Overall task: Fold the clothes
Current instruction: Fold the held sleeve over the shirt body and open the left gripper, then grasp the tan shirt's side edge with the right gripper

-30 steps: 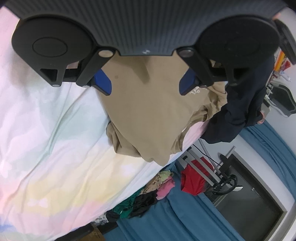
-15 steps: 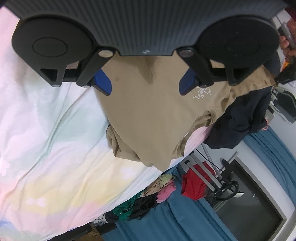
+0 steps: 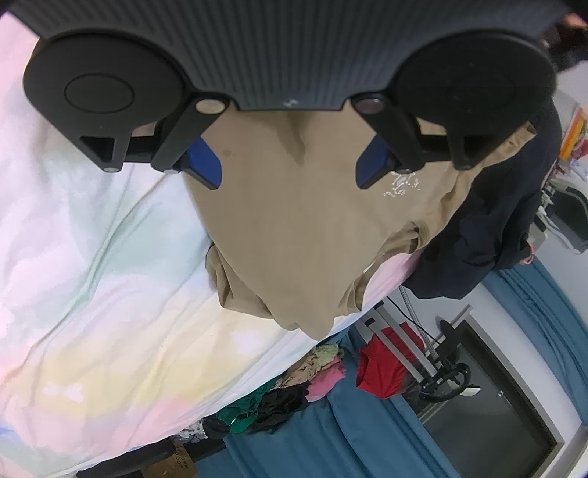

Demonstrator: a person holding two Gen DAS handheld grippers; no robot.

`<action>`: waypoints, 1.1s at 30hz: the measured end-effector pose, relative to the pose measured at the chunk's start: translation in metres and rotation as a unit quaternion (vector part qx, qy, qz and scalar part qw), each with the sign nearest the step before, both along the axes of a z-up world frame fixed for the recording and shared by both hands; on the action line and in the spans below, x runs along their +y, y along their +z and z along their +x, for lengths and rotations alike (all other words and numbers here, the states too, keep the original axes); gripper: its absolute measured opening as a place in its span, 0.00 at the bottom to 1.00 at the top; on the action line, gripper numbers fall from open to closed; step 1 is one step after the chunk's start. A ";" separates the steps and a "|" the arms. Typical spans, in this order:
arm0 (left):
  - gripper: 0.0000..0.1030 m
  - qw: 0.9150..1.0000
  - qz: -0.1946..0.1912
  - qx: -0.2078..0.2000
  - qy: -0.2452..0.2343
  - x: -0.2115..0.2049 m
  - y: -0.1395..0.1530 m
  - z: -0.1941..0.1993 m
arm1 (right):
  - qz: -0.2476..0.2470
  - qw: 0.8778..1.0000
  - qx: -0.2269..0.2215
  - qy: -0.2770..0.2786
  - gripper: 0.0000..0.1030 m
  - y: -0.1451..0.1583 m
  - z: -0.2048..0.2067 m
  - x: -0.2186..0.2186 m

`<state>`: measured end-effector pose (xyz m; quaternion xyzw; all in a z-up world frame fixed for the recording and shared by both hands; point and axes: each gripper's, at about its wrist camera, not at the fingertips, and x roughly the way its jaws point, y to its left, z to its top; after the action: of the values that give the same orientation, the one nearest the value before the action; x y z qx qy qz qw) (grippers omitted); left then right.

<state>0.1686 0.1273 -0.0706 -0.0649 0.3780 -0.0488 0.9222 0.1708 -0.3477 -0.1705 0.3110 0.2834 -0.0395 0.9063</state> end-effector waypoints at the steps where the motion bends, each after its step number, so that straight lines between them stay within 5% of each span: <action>1: 0.55 1.000 -0.010 0.005 -0.005 -0.009 -0.004 0.002 | -0.004 1.000 -0.001 0.000 0.80 0.001 -0.001 0.001; 5: 0.59 0.998 -0.058 0.008 0.019 -0.027 -0.020 0.021 | -0.018 1.000 -0.001 -0.002 0.80 0.004 -0.007 0.001; 8: 0.61 0.983 -0.146 0.011 0.108 -0.009 -0.034 0.054 | -0.030 0.999 -0.006 -0.009 0.80 0.008 -0.013 -0.001; 11: 0.53 0.987 -0.108 0.005 0.117 -0.006 -0.027 0.055 | -0.042 0.999 -0.016 -0.017 0.80 0.013 -0.017 -0.002; 12: 0.44 0.989 -0.093 0.002 0.119 -0.006 -0.025 0.055 | -0.046 0.999 -0.019 -0.019 0.80 0.014 -0.018 -0.002; 14: 0.11 0.990 -0.064 -0.002 0.123 -0.004 -0.019 0.055 | -0.052 0.998 -0.026 -0.023 0.80 0.017 -0.018 -0.003; 17: 0.08 0.991 -0.021 -0.009 0.129 -0.003 -0.011 0.055 | -0.057 0.998 -0.029 -0.025 0.80 0.018 -0.016 -0.004; 21: 0.08 0.990 0.037 -0.018 0.136 0.000 -0.001 0.055 | -0.065 0.997 -0.037 -0.022 0.80 0.020 -0.013 -0.002; 24: 0.09 0.991 0.044 -0.024 0.126 0.003 -0.003 0.051 | -0.048 0.998 -0.041 -0.023 0.80 0.021 -0.014 -0.007; 31: 0.50 0.995 0.063 -0.054 0.063 -0.016 0.031 -0.016 | 0.019 0.998 -0.046 -0.040 0.80 0.025 -0.007 -0.043; 33: 0.54 0.995 0.061 -0.064 0.047 -0.024 0.047 -0.045 | 0.053 0.997 -0.040 -0.047 0.77 0.018 0.006 -0.059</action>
<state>0.1232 0.1034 -0.0239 -0.0230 0.3174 0.0138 0.9479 0.1765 -0.4070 -0.1522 0.3729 0.2335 -0.0539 0.8964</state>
